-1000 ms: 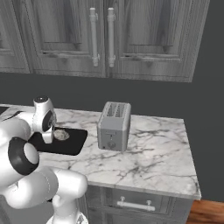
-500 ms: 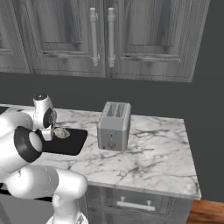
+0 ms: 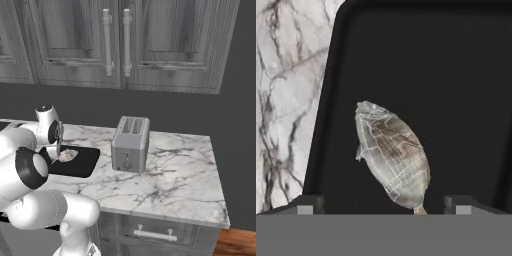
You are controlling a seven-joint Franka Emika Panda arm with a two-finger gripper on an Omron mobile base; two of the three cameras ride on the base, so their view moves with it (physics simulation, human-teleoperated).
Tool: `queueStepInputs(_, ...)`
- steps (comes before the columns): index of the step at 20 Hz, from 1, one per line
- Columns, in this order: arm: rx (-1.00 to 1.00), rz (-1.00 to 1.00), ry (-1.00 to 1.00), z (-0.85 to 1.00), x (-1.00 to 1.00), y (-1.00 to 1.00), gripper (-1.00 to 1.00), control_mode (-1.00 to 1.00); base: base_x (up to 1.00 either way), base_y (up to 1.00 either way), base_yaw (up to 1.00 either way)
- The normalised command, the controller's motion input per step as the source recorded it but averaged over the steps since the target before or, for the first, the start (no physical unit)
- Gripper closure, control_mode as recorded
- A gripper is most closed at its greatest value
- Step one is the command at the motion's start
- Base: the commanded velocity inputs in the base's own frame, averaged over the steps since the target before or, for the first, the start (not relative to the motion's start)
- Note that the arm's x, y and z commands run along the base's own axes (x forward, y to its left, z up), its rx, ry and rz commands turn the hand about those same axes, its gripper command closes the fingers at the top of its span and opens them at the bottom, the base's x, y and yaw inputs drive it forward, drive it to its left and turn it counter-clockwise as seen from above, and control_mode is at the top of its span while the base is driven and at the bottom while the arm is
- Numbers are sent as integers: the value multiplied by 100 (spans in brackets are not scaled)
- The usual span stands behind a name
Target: Take the fish out of the fridge, briefly rinse it in the sink, and place it on the tray next to the sink.
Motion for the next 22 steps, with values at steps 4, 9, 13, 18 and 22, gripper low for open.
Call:
queueStepInputs(4, -1, 0, -22, 43, -43, 2, -100, -100, 0, 0, 0)
queueStepInputs(9, -8, 0, -54, 64, -94, 15, -100, -100, 0, 0, 0)
queueStepInputs(13, -14, 0, -67, 84, -100, 17, -100, -100, 0, 0, 0)
queueStepInputs(18, -17, 0, -76, 97, -100, 11, -100, -100, 0, 0, 0)
queueStepInputs(22, -11, 0, -74, 100, -96, 2, -100, -100, 0, 0, 0)
